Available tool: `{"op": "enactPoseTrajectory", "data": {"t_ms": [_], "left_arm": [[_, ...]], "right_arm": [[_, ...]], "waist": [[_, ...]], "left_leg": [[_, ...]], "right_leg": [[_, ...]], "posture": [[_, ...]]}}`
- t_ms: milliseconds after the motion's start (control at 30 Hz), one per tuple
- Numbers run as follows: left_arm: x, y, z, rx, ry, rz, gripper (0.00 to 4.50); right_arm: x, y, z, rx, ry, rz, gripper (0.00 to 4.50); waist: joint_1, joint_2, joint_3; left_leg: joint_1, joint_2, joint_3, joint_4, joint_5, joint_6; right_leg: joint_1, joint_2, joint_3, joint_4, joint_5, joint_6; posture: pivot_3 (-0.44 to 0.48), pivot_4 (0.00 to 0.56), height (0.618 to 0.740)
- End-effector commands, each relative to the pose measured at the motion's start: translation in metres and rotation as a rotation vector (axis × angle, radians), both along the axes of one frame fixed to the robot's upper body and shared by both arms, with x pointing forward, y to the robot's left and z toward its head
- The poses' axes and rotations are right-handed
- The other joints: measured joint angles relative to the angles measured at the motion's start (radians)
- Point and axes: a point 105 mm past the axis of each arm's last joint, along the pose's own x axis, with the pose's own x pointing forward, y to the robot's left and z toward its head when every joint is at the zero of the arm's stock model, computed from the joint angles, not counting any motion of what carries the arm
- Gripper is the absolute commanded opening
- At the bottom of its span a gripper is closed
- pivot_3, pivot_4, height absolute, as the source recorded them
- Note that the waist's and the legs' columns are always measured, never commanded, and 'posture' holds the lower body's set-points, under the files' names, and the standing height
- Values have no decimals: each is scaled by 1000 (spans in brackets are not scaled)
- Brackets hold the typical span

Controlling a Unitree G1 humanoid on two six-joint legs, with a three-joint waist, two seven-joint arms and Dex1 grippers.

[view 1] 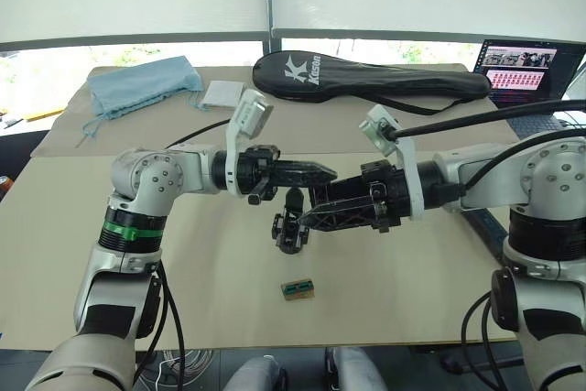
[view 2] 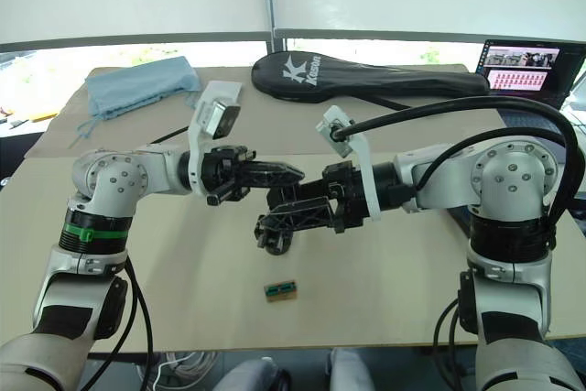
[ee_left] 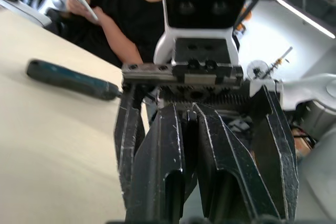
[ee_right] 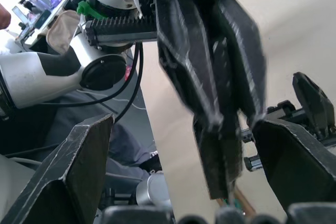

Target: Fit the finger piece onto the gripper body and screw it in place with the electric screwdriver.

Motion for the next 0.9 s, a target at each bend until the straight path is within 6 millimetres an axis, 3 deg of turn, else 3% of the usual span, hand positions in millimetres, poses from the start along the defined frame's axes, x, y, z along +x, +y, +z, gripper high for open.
{"op": "enactPoseTrajectory", "data": {"t_ms": [33,267,367,667,800,900], "left_arm": [[-7,-2,5,-5,-27,-32,0],[-6,-1,3,5,-26,-31,0],[-6,0,2,13,-24,-27,0],[-7,3,-2,37,-20,-21,0],[-14,4,-1,27,-30,-60,0],[-5,3,10,-46,-77,18,0]], "right_arm": [[-3,3,7,32,-11,8,4485],[-6,4,2,15,17,-7,4485],[-7,4,1,20,23,-19,3690],[-8,5,0,30,33,-35,565],[-9,5,-1,27,33,-30,461],[-10,5,-4,21,27,-21,461]], "waist": [[0,0,0],[1,0,0],[1,0,0],[1,0,0],[1,0,0],[4,0,0]], "left_leg": [[0,0,0,0,0,0],[0,0,0,0,0,0],[0,0,0,0,0,0],[-1,0,0,0,0,0],[-1,0,0,0,0,0],[-1,0,0,0,0,1]], "right_leg": [[0,0,0,0,0,0],[0,0,0,0,0,0],[0,0,0,0,0,0],[0,0,0,-1,0,0],[0,0,0,-1,0,0],[0,0,0,-1,0,0]], "posture": [[0,150,740],[0,150,740],[0,150,740],[0,150,740],[0,150,740],[0,150,740]]}}
